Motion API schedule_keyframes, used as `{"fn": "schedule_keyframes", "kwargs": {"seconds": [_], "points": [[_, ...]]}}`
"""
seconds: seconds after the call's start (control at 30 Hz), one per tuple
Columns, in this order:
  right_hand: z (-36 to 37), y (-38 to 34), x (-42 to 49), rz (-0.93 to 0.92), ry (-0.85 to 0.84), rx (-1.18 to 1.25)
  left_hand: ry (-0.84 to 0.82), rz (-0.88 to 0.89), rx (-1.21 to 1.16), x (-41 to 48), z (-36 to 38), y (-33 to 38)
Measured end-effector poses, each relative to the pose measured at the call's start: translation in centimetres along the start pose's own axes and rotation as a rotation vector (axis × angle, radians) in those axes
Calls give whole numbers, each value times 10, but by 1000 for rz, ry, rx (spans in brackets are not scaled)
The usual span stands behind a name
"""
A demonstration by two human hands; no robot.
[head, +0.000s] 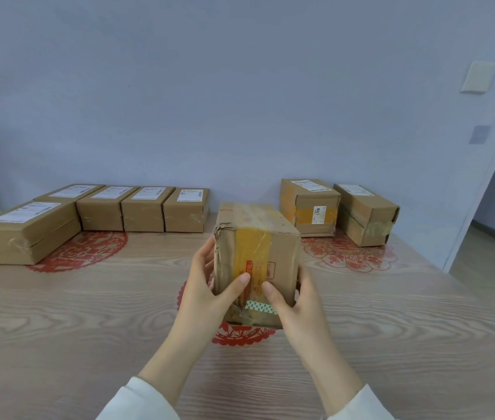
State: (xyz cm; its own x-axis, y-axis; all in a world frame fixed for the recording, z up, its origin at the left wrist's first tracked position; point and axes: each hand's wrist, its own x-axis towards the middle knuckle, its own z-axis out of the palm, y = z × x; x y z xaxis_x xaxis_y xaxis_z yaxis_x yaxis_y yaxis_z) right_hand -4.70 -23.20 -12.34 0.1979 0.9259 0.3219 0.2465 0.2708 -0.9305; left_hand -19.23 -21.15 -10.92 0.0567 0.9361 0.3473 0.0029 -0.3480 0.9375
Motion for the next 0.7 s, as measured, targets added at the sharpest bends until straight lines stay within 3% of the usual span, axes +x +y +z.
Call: {"fn": "schedule_keyframes", "kwargs": {"seconds": [0.7], "points": [[-1, -4, -29, -20, 49, 120, -22, 8, -107, -32, 4, -4]]}}
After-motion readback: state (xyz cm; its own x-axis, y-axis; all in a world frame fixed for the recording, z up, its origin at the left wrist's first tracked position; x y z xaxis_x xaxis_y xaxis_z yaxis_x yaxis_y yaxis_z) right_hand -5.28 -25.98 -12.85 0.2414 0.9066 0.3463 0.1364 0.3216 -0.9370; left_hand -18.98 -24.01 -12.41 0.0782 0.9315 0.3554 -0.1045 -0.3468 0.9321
